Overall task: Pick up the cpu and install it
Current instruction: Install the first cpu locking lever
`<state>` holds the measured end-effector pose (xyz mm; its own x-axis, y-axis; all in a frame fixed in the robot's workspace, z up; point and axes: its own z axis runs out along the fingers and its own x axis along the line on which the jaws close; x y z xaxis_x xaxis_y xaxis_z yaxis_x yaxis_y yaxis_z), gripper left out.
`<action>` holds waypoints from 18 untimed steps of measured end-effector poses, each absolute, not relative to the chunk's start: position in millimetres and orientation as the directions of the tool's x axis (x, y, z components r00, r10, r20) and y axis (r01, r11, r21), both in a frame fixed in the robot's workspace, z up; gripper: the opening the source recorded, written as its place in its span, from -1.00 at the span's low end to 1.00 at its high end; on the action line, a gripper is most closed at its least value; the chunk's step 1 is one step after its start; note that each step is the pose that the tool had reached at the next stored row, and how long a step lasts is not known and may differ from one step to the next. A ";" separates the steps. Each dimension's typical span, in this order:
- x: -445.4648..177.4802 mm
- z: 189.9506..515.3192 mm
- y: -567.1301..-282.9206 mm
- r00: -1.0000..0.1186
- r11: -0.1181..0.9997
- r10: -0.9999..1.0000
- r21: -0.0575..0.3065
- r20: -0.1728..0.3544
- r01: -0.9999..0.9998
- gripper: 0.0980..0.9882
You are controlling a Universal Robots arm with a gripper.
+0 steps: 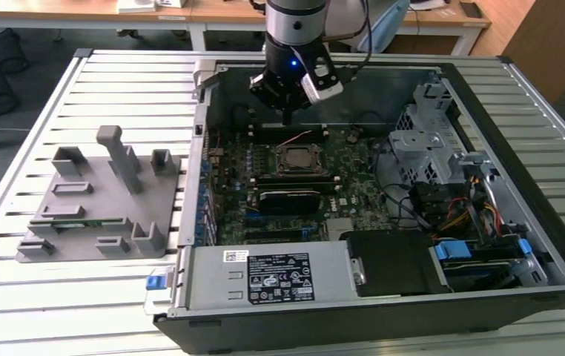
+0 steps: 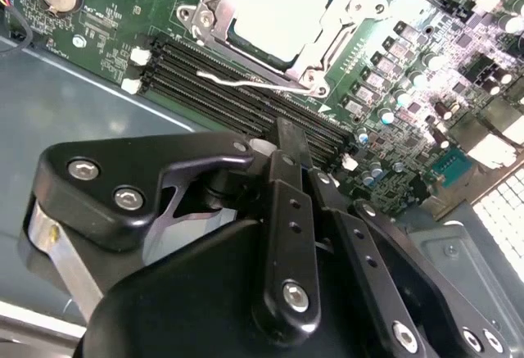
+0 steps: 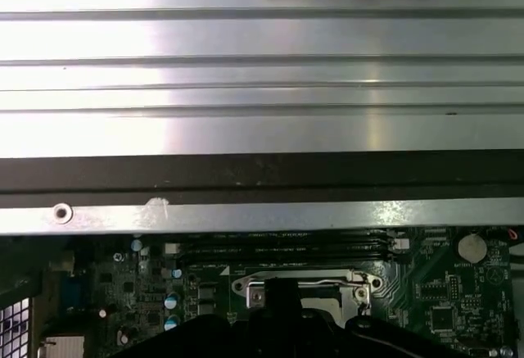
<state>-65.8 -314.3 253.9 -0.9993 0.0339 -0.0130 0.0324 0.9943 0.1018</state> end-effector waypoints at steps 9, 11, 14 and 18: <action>-63.9 246.9 -315.1 -1.000 0.995 0.021 0.094 -0.016 0.020 -0.98; -62.6 244.5 -315.1 -1.000 0.996 0.010 0.094 -0.016 0.009 -0.98; -60.6 241.9 -315.1 -1.000 0.996 -0.003 0.094 -0.016 -0.004 -0.98; -57.7 239.0 -315.1 -1.000 0.996 -0.003 0.094 -0.016 -0.005 -0.98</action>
